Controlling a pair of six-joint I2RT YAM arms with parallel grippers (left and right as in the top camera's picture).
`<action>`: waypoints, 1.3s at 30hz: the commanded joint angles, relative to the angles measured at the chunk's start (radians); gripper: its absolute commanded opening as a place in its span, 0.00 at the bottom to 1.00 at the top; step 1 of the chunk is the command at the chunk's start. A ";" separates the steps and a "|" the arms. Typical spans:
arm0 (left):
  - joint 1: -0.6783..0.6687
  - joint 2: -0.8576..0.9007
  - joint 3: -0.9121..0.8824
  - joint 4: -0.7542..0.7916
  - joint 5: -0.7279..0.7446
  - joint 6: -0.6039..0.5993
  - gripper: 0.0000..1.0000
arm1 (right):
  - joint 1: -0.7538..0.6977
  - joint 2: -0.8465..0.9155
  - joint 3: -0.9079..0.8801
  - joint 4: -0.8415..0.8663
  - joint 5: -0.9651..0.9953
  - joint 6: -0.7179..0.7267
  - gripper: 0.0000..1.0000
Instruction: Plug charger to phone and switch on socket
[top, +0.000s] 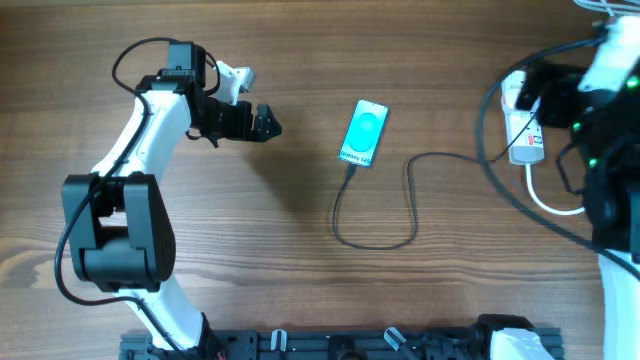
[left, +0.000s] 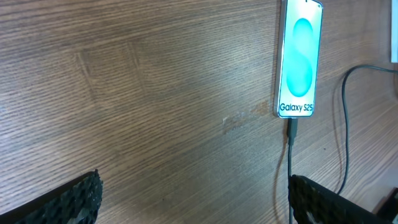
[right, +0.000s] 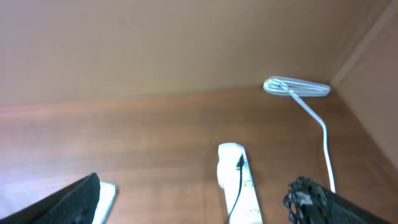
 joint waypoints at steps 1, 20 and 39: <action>0.002 -0.018 0.002 0.004 -0.003 0.005 1.00 | 0.039 -0.033 -0.099 -0.156 0.067 0.050 1.00; 0.002 -0.018 0.002 0.004 -0.003 0.005 1.00 | 0.039 -0.175 -1.247 0.852 -0.293 0.163 1.00; 0.002 -0.018 0.002 0.004 -0.003 0.005 1.00 | 0.039 -0.352 -1.424 0.843 -0.293 0.194 1.00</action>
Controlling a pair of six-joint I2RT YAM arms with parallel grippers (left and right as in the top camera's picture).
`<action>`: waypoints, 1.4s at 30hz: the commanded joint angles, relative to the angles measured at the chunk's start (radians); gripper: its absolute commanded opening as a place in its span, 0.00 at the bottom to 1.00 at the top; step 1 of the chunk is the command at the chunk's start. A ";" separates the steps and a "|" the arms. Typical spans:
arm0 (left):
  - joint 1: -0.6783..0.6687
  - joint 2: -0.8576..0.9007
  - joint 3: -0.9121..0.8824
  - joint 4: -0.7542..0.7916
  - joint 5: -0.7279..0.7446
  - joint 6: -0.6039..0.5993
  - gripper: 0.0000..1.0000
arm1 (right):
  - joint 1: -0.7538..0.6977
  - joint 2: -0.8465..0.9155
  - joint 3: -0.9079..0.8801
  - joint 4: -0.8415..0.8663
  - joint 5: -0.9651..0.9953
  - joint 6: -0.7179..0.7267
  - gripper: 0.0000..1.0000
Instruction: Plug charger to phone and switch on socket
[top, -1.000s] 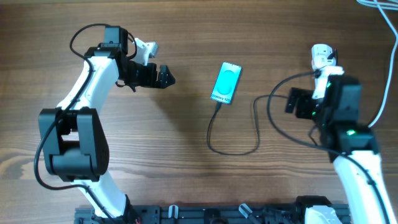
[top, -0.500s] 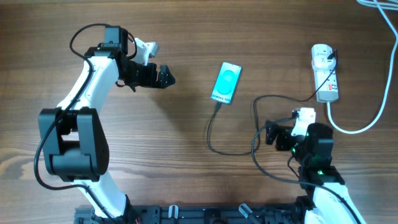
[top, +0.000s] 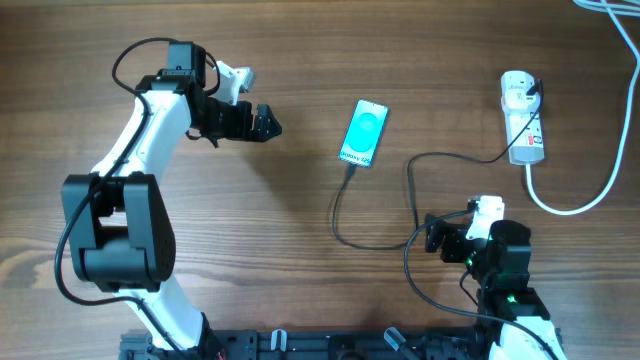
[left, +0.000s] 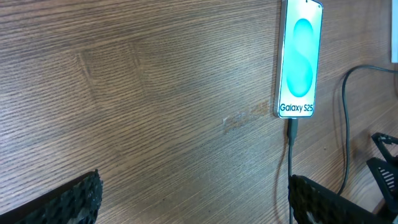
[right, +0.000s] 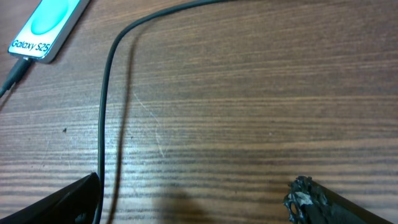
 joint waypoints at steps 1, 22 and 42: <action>0.002 -0.018 0.002 0.003 -0.003 0.005 1.00 | 0.004 -0.032 -0.004 -0.029 -0.016 0.047 1.00; 0.002 -0.018 0.002 0.003 -0.003 0.005 1.00 | 0.004 -0.586 -0.004 -0.056 -0.015 0.108 1.00; 0.002 -0.018 0.002 0.003 -0.003 0.005 1.00 | 0.004 -0.800 -0.004 -0.056 -0.015 0.106 1.00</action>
